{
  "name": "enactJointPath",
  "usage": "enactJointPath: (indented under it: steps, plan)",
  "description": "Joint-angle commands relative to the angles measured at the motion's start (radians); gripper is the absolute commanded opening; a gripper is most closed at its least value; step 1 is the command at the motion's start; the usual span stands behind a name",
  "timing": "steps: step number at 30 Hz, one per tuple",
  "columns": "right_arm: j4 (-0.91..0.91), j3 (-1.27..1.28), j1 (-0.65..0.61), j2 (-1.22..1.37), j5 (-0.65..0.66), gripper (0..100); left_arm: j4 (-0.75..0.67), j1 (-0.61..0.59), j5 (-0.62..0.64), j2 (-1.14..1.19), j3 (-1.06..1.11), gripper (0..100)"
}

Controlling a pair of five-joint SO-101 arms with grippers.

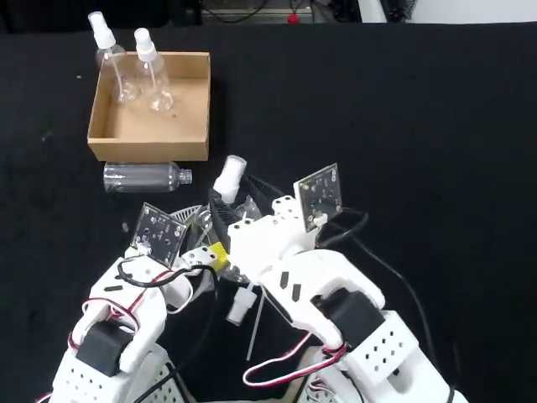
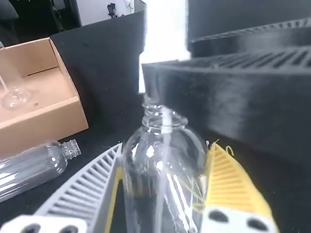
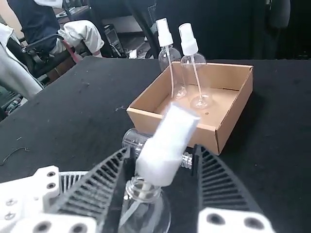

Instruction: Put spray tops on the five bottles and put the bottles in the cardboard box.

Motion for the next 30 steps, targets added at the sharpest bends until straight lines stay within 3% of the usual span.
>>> enactJointPath:
  steps: [1,9,15,21,30]
  plan:
    - [0.078,-0.105,-0.014,-0.016,0.014,18.3,0.003,0.005,0.011,-0.012,-0.053,25]
    - [0.137,-0.17,-0.005,-0.018,0.018,18.3,-0.002,0.005,0.003,-0.012,-0.053,25]
    - [0.14,-0.317,0.095,-0.007,0.078,17.9,0.002,0.005,0.003,-0.012,-0.053,25]
    - [0.101,-0.354,0.222,0.013,0.071,4.6,0.002,0.005,0.003,-0.012,-0.053,25]
    - [-0.092,-0.303,0.333,0.371,0.069,8.3,0.002,0.005,0.003,-0.012,-0.054,25]
